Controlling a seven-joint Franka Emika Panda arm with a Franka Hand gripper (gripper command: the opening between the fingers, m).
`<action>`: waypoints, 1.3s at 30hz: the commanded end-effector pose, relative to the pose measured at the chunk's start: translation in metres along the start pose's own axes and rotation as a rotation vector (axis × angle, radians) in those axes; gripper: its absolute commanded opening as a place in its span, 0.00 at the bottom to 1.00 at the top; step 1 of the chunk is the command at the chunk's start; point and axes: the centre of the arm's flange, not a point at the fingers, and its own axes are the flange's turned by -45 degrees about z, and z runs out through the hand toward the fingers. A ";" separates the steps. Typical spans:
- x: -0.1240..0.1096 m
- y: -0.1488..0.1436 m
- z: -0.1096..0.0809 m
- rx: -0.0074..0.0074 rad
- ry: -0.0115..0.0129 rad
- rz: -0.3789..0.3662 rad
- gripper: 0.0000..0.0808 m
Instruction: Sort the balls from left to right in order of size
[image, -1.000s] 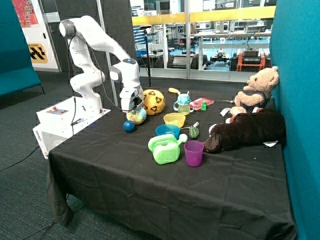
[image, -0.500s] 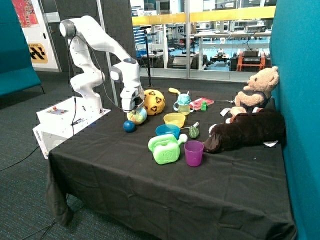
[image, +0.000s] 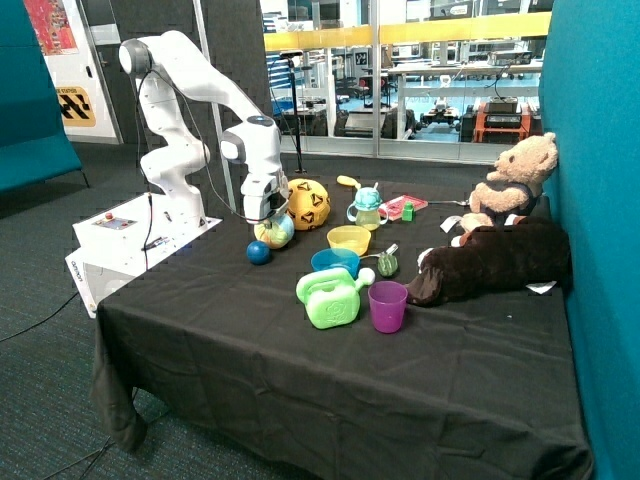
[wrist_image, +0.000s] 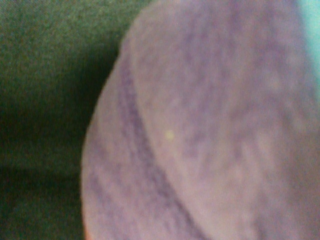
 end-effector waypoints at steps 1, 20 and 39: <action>-0.002 0.001 -0.006 0.0005 -0.0009 0.001 0.94; -0.003 0.000 -0.004 0.0005 -0.0009 -0.003 1.00; 0.002 0.000 -0.022 0.0006 -0.0009 -0.012 0.99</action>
